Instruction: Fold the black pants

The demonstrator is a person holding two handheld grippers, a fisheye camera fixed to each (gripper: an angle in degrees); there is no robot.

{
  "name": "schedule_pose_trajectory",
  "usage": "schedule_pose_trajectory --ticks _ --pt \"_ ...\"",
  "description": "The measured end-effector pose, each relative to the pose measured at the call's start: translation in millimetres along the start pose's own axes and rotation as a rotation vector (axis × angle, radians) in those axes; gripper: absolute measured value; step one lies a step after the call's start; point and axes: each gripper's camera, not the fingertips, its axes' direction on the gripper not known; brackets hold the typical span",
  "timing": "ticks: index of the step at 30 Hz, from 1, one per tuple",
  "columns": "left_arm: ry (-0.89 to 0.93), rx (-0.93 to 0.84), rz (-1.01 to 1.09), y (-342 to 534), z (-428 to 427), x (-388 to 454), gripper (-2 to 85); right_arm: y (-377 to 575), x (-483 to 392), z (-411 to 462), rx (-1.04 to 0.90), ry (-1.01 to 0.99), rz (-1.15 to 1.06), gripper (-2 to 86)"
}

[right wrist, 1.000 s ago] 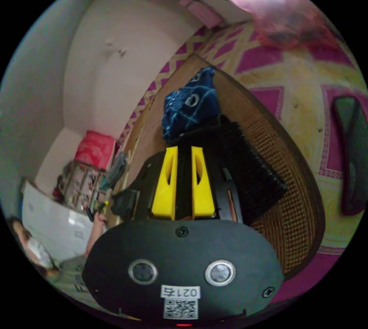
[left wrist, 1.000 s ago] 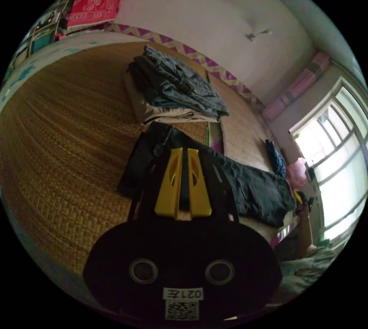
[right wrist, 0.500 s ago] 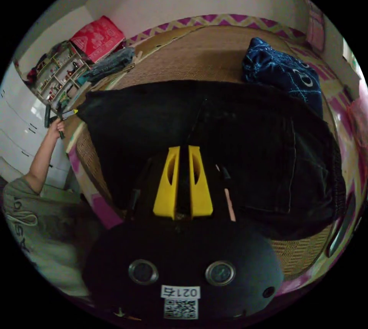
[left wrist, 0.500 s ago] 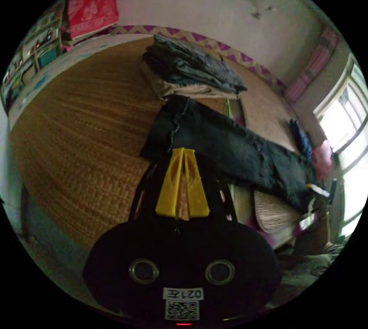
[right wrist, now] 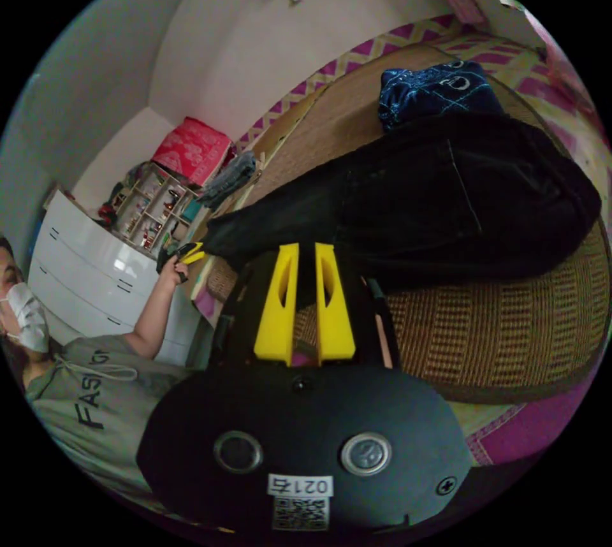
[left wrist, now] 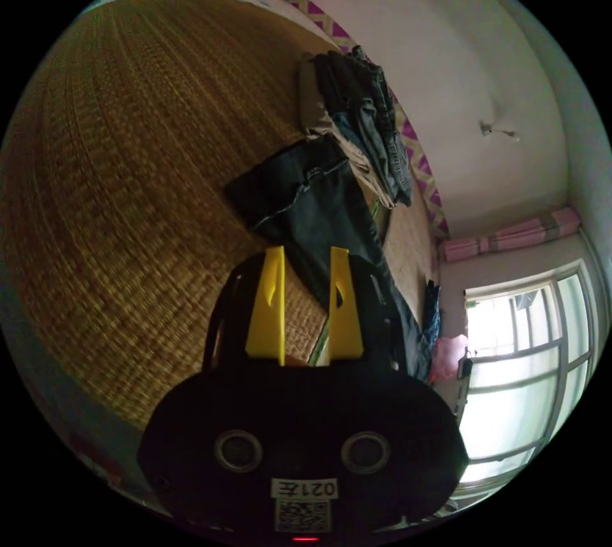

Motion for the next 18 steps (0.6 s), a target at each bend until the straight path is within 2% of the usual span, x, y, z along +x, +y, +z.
schedule_pose_trajectory --ticks 4,6,10,13,18 --pt "0.082 0.041 -0.077 10.8 27.6 -24.3 3.4 20.7 10.4 -23.3 0.044 -0.021 0.044 4.3" --pt "0.204 0.097 -0.097 27.9 43.1 -41.3 0.2 33.3 21.0 -35.7 0.065 -0.047 0.08 3.5" --pt "0.248 0.167 0.016 60.4 47.3 -30.3 -0.7 51.8 35.7 -56.3 0.098 -0.053 0.127 2.6" --pt "0.226 0.222 0.202 98.4 39.5 16.5 -0.9 67.2 44.0 -76.0 0.128 -0.043 0.141 2.0" --pt "0.154 0.285 0.699 230.7 59.2 159.6 -0.9 91.8 52.9 -104.9 0.153 -0.026 0.134 1.5"
